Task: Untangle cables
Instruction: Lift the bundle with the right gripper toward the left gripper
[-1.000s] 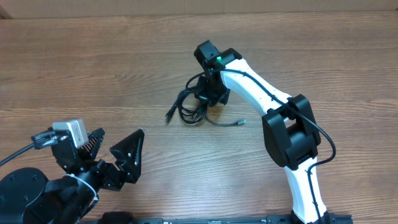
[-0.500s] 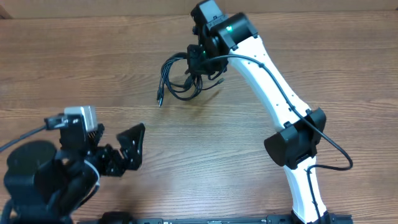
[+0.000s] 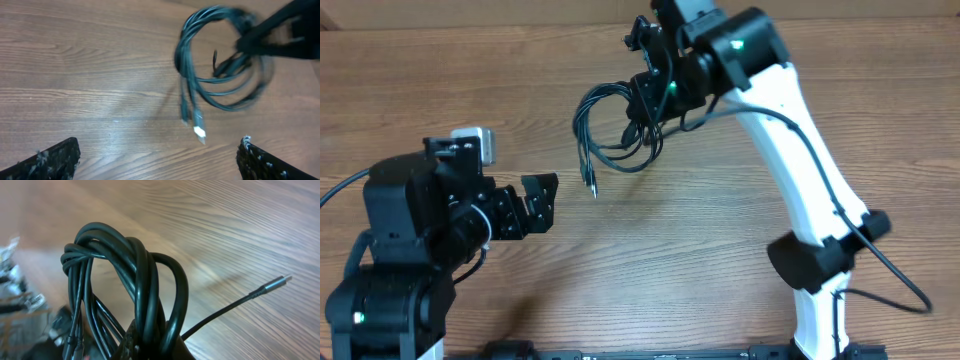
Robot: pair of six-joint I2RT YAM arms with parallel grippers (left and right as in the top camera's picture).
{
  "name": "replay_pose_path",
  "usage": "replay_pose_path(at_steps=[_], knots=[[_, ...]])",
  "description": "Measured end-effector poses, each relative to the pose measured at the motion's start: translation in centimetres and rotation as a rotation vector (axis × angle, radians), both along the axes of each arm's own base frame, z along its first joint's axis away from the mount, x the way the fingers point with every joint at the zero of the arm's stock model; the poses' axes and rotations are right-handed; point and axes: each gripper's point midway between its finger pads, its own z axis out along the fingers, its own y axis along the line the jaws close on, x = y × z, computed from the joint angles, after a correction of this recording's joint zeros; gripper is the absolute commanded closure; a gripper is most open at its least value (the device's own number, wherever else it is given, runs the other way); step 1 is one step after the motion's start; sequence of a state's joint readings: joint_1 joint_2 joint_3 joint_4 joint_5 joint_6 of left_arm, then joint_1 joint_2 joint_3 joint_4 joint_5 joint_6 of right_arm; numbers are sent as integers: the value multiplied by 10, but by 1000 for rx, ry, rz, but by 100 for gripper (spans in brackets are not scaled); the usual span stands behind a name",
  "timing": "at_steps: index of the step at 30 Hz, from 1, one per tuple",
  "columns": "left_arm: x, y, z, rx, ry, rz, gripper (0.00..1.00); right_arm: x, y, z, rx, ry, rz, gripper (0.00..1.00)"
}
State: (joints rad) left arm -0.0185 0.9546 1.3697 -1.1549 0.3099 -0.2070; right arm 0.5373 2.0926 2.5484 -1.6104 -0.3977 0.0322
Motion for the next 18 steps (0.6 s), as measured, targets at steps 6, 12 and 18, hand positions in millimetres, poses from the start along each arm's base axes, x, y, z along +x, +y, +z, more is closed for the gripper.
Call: replay_pose_path(at_steps=[6,12,18], knots=[[1,-8,-2,8,-2,-70,0,-36,-2,57,128,-88,103,94],[0,-10,-1,18,-14,-104,0,-65,-1,75,165,-85,162,94],[-1,-10,-2,32,-15,-116,0,-78,6,74,157,-74,198,94]])
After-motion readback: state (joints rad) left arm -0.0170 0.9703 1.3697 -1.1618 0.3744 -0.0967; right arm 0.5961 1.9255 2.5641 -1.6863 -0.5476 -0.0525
